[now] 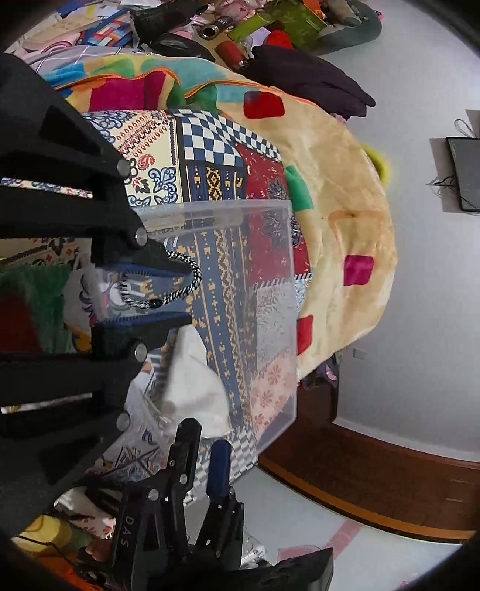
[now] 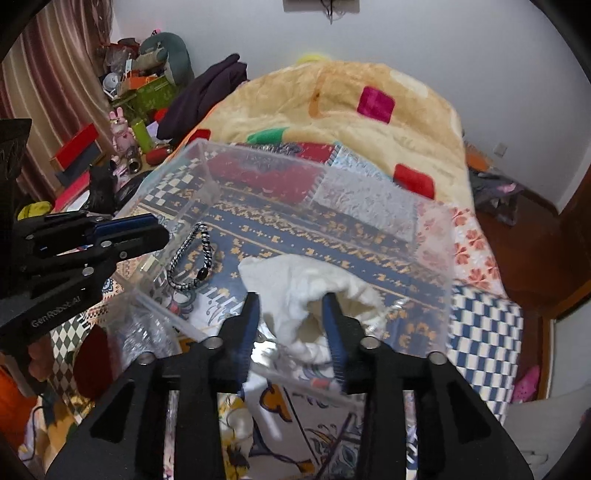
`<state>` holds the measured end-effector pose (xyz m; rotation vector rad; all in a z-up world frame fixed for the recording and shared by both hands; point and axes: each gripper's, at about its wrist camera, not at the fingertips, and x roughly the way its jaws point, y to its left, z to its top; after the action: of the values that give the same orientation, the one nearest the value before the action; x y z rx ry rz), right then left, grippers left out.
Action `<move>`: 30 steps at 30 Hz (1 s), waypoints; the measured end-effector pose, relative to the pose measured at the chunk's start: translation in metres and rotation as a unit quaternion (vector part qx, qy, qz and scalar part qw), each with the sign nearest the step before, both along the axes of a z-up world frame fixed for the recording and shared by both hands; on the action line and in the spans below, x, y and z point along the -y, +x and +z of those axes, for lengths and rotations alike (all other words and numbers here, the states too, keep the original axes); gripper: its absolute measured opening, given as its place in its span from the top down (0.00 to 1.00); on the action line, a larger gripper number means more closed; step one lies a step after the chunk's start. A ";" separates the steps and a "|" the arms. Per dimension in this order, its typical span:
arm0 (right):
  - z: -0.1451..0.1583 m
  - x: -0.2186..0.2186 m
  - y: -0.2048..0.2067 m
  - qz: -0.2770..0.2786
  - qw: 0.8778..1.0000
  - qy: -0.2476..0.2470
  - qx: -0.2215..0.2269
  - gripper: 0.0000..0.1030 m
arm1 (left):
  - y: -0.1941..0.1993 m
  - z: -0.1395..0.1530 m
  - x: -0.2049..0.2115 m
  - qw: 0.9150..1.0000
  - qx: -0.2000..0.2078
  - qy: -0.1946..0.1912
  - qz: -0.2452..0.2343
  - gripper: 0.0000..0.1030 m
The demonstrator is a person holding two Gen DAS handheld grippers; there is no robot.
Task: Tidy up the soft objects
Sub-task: 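Lower the white cloth bag into the clear box and open the right tool, then release the bracelet into the box, grasp the grey hair-tie bag with the left tool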
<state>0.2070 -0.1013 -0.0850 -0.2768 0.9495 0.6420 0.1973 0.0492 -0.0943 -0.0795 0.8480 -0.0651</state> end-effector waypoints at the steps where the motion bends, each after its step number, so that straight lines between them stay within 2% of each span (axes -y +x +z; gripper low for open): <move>1: 0.004 0.002 -0.004 -0.001 1.000 0.001 0.010 0.59 | -0.004 0.004 0.000 1.000 0.006 -0.002 0.000 0.73; 3: 0.013 0.007 -0.012 -0.003 1.000 0.006 0.026 0.52 | -0.012 0.013 0.001 1.000 0.018 -0.003 0.001 0.65; 7: 0.034 0.018 -0.027 -0.009 0.998 0.019 0.061 0.47 | -0.032 0.031 0.001 0.999 0.047 -0.007 0.005 0.49; 12: 0.057 0.037 -0.053 -0.032 0.992 0.035 0.121 0.18 | -0.058 0.044 0.005 0.997 0.075 0.003 0.001 0.33; 17: 0.064 0.054 -0.073 -0.047 0.988 0.046 0.141 0.02 | -0.078 0.043 0.004 0.997 0.078 0.002 0.003 0.21; 23: 0.047 0.073 -0.090 -0.064 0.990 0.031 0.125 0.00 | -0.091 0.032 0.008 0.997 0.071 0.004 0.006 0.13; 27: 0.016 0.088 -0.092 -0.085 0.993 0.009 0.084 0.00 | -0.095 0.016 0.019 0.998 0.058 0.018 -0.002 0.13; 30: -0.008 0.103 -0.088 -0.106 0.993 -0.003 0.048 0.00 | -0.092 0.005 0.025 0.999 0.042 0.012 -0.012 0.13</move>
<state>0.1193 -0.2041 -0.0930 -0.2067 0.8756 0.4264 0.1051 0.0245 -0.0892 -0.0438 0.7659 -0.0811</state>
